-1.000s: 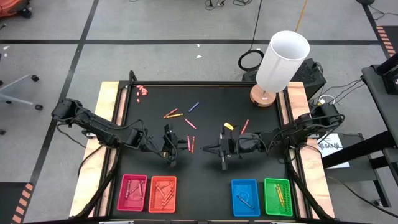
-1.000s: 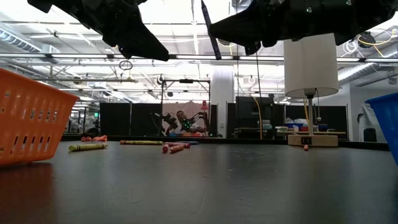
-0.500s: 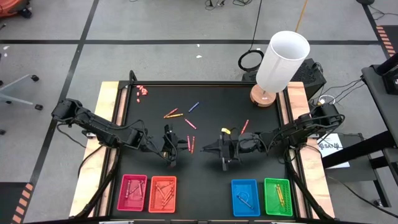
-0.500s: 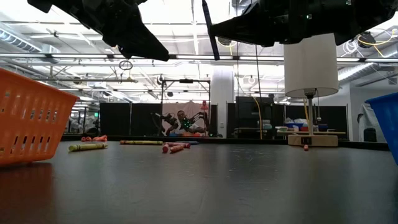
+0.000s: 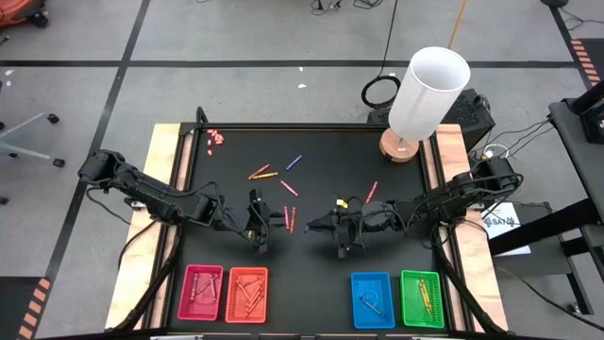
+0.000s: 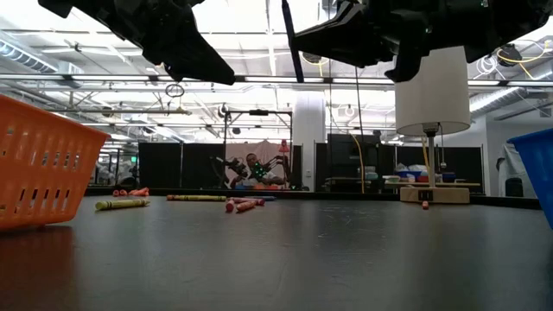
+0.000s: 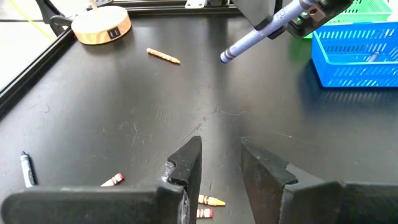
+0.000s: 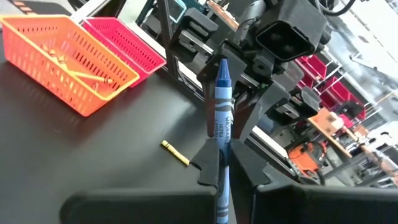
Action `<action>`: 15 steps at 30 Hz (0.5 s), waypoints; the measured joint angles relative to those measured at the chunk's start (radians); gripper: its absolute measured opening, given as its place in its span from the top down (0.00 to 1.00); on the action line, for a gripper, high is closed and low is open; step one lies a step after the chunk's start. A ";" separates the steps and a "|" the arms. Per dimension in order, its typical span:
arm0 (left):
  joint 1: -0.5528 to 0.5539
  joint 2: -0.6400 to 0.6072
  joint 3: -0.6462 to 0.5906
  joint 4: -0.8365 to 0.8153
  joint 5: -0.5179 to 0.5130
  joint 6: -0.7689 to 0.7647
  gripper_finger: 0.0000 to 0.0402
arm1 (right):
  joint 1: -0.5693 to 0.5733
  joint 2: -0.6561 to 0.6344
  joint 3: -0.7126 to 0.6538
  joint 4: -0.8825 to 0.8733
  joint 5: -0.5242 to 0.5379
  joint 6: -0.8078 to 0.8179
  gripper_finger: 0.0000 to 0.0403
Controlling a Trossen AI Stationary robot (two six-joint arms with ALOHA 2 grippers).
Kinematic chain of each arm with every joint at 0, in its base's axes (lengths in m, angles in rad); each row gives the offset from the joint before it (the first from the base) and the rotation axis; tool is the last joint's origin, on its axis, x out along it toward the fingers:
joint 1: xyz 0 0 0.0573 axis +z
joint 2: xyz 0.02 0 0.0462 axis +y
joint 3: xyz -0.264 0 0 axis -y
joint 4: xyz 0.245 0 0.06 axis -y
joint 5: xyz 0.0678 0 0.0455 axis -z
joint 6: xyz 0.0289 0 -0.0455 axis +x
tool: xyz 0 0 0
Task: Sort crayons
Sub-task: Put the blue crayon into the blue bin
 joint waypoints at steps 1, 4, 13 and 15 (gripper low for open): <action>0.000 0.000 0.000 0.000 0.000 0.000 0.73 | 0.000 0.000 0.000 0.000 0.000 -0.005 1.00; 0.000 0.000 0.000 0.000 0.000 0.000 0.73 | 0.000 0.000 0.000 0.000 0.000 -0.007 1.00; 0.000 0.000 0.000 0.000 0.000 0.000 0.73 | 0.000 0.000 0.000 0.000 0.000 -0.007 1.00; 0.000 0.000 0.000 0.000 0.000 0.000 0.73 | 0.000 0.000 0.000 0.000 0.000 -0.004 1.00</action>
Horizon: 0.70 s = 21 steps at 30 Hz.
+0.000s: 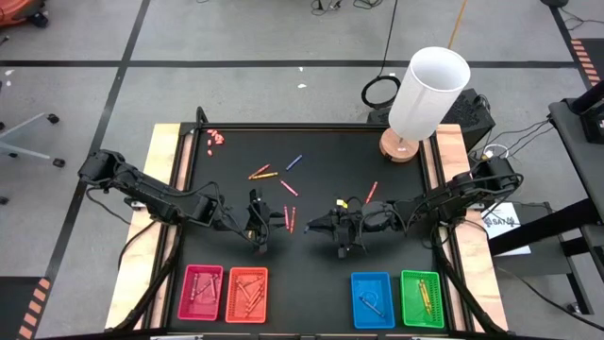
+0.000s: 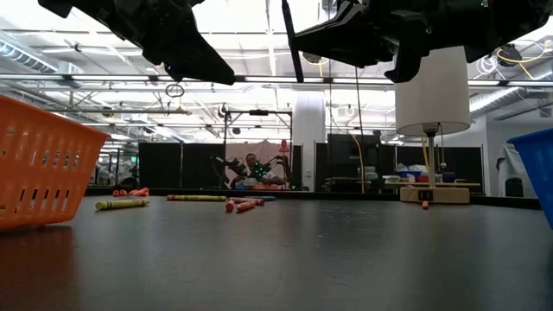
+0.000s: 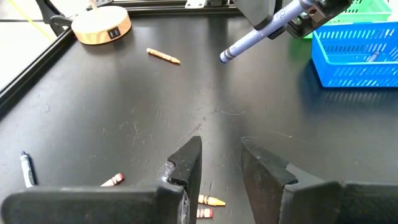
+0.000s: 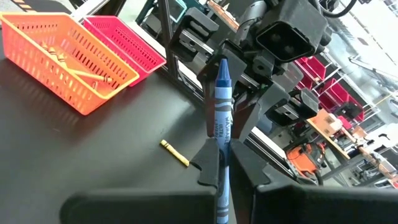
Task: Sort crayons
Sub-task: Put the blue crayon into the blue bin
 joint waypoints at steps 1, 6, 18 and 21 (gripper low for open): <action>0.000 0.000 0.000 0.000 0.000 0.000 0.73 | 0.000 0.000 0.000 0.000 0.000 0.004 1.00; 0.000 0.000 0.000 0.000 0.000 0.000 0.73 | 0.000 0.000 0.000 0.000 0.000 0.060 1.00; 0.000 0.000 0.000 0.000 0.000 0.000 0.73 | 0.000 0.000 0.000 -0.005 0.000 0.342 1.00; 0.000 0.000 0.000 0.000 0.000 0.000 0.73 | 0.000 0.000 0.000 -0.011 0.000 0.400 1.00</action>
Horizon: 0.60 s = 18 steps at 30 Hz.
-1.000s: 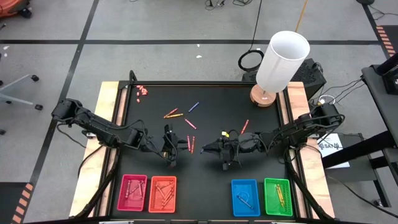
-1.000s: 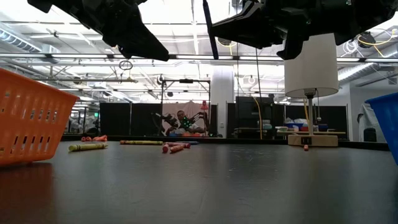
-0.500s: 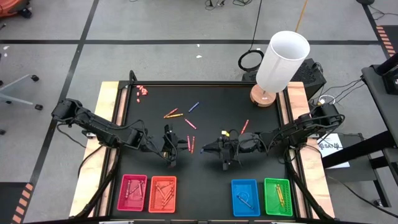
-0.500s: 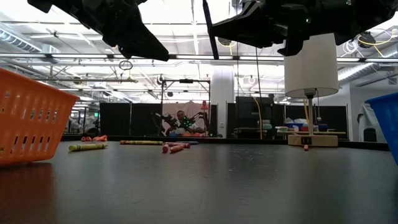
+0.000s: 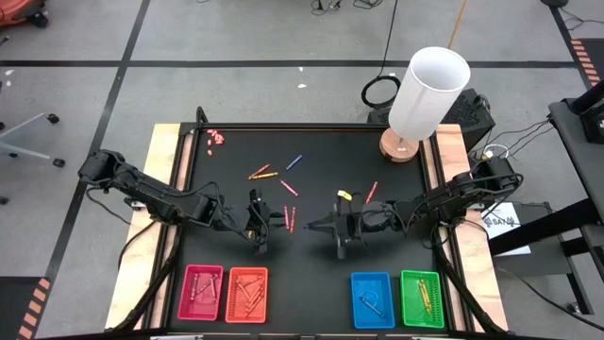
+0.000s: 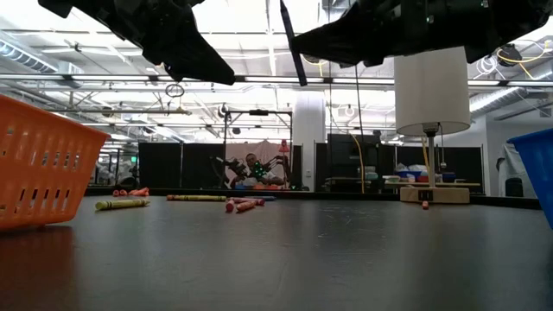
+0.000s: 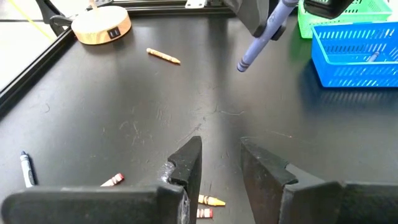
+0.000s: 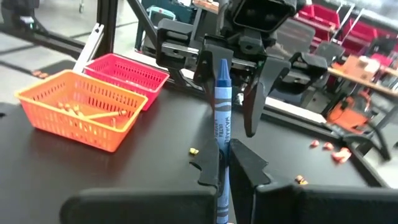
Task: Sort crayons
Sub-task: Put the blue crayon into the blue bin
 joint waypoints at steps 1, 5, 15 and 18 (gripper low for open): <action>0.000 0.000 0.000 0.000 0.000 0.000 0.73 | 0.000 0.000 0.000 -0.002 0.000 0.018 1.00; 0.000 0.000 0.000 0.000 0.000 0.000 0.73 | 0.000 0.000 0.000 -0.018 0.000 0.073 1.00; 0.000 0.000 0.000 0.000 0.000 0.000 0.73 | 0.000 0.000 0.000 -0.035 0.000 0.192 1.00; 0.000 0.000 0.000 0.000 0.000 0.000 0.73 | 0.000 0.000 0.000 -0.035 0.000 0.235 1.00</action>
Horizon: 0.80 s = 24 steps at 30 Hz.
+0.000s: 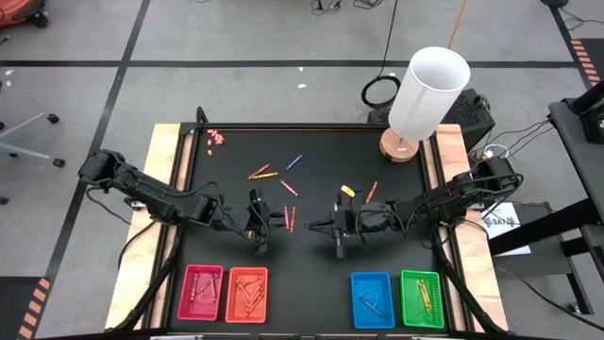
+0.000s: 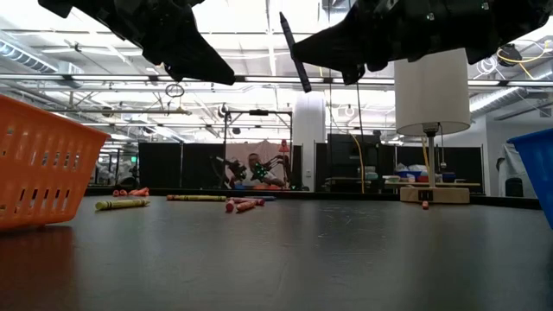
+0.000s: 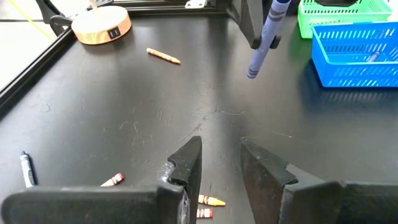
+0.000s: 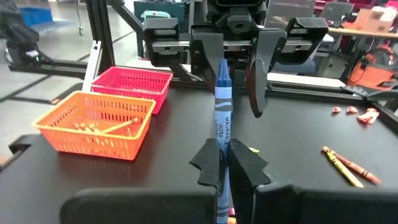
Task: Sort crayons
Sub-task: Put the blue crayon into the blue bin
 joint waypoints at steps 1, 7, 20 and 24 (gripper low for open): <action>0.000 0.000 0.000 0.000 0.000 0.000 0.73 | 0.000 0.000 0.000 0.000 0.000 0.016 1.00; 0.000 0.000 0.000 0.000 0.000 0.000 0.73 | 0.000 0.000 0.000 0.000 0.000 0.113 1.00; 0.000 0.000 0.000 0.000 0.000 0.002 0.73 | 0.000 0.000 0.000 0.000 0.000 0.193 1.00; 0.000 0.000 0.000 0.000 0.000 0.003 0.73 | 0.000 0.000 0.000 0.000 0.000 0.212 1.00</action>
